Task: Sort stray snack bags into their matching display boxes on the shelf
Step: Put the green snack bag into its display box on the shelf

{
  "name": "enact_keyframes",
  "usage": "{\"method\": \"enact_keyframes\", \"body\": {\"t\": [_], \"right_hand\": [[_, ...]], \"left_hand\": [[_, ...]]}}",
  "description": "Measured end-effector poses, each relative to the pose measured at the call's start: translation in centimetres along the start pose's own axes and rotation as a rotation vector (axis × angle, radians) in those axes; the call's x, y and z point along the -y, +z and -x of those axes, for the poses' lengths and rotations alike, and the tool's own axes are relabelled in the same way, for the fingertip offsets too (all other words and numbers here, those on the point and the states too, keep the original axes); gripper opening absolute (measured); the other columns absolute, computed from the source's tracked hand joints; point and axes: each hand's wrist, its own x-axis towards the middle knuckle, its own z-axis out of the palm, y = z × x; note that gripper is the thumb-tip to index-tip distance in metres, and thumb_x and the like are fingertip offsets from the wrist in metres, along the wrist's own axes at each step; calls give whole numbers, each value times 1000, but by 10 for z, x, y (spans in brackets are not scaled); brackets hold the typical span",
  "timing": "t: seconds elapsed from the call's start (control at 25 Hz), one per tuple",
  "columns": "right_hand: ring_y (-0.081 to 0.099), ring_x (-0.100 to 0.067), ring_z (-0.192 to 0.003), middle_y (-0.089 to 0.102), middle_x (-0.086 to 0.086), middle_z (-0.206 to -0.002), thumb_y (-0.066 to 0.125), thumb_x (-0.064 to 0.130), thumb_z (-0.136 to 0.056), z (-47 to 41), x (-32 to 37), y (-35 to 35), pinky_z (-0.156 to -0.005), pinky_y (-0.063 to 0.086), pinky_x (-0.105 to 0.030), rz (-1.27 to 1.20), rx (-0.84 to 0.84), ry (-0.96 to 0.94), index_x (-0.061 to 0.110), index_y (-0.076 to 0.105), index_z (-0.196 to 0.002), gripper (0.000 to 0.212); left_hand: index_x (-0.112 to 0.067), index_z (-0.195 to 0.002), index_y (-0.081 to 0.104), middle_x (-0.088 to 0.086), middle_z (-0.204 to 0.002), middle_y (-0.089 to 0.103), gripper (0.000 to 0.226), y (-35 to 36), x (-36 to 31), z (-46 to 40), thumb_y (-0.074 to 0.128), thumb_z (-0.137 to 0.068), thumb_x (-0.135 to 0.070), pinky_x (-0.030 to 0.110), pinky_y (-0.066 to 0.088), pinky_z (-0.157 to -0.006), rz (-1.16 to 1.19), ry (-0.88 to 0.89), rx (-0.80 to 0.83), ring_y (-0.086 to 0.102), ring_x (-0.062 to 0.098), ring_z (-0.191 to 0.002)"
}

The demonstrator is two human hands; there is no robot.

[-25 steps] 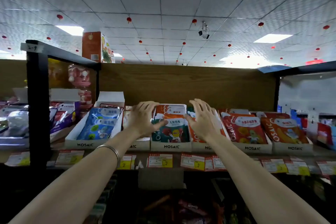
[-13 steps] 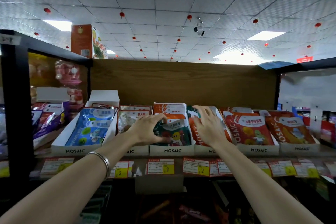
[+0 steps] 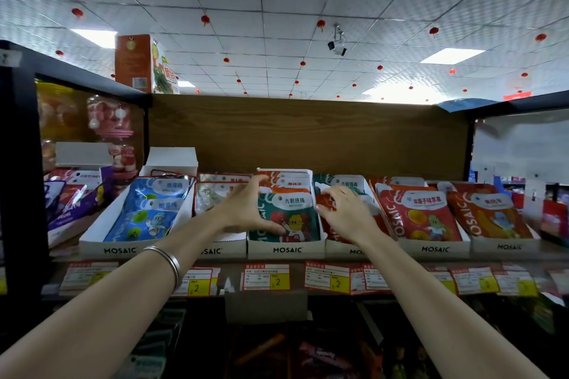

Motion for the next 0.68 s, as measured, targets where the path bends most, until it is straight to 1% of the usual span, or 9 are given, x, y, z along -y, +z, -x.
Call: {"method": "enact_keyframes", "body": {"t": [0.04,0.12,0.28,0.36,0.44,0.52,0.56,0.6,0.68], "right_hand": [[42,-20,-127,47,-3,-137,49,41,-92,0,0,0,-105,37,-42,-14,15,15,18,48,-128,43],[43,-20,-127,49,-4,-136,49,40,-93,0,1,-1,-105,36,-41,-23,21,22,18,49,-128,42],[41,-18,-129,48,-3,-138,48,32,-94,1,2,-5,-107,34,-39,-116,-54,-1,16,48,-131,40],[40,-18,-130,49,-3,-138,48,28,-95,0,2,-7,-106,35,-38,-145,-102,-33,16,49,-130,37],[41,-18,-129,49,-2,-137,49,26,-95,-1,4,-10,-105,37,-38,-153,-120,-65,16,49,-130,37],[42,-17,-127,49,-2,-136,51,26,-94,-5,8,-9,-103,38,-36,-173,-110,-101,17,48,-130,37],[43,-16,-126,49,-1,-135,52,27,-93,-7,11,-8,-102,39,-35,-180,-93,-123,18,48,-130,38],[44,-16,-125,49,-1,-134,55,28,-91,-9,14,-8,-101,39,-35,-181,-71,-153,19,48,-129,40],[44,-17,-124,49,-1,-133,60,32,-88,-15,24,-4,-103,39,-37,-131,5,-234,19,47,-130,45]], "left_hand": [[-15,-132,39,-1,-124,52,91,-1,-2,-1,87,-60,-41,40,49,-98,47,-18,41,54,16,-111],[-13,-119,51,0,-115,59,69,-3,-7,-3,86,-64,-34,38,53,-91,80,-16,84,59,15,-103],[-15,-106,52,-3,-104,62,50,-14,-10,-4,84,-68,-25,30,57,-76,152,66,2,62,13,-96],[-12,-98,52,1,-102,63,41,-22,-7,-6,82,-70,-18,29,58,-71,228,74,-129,64,15,-94],[-10,-95,51,-1,-98,63,38,-31,-4,-8,80,-71,-15,24,54,-66,329,45,-359,63,13,-91],[-9,-101,52,-6,-95,59,40,-38,2,-10,79,-73,-17,15,45,-62,394,-36,-626,57,7,-86],[-7,-107,53,-4,-98,59,44,-39,7,-10,80,-74,-18,13,43,-61,443,-90,-726,57,9,-87],[-6,-111,54,-1,-102,60,48,-40,12,-11,80,-74,-19,13,44,-63,510,-142,-788,57,12,-91],[-6,-115,54,6,-111,63,53,-38,26,-11,81,-72,-21,22,50,-72,641,-219,-836,60,18,-99]]}}
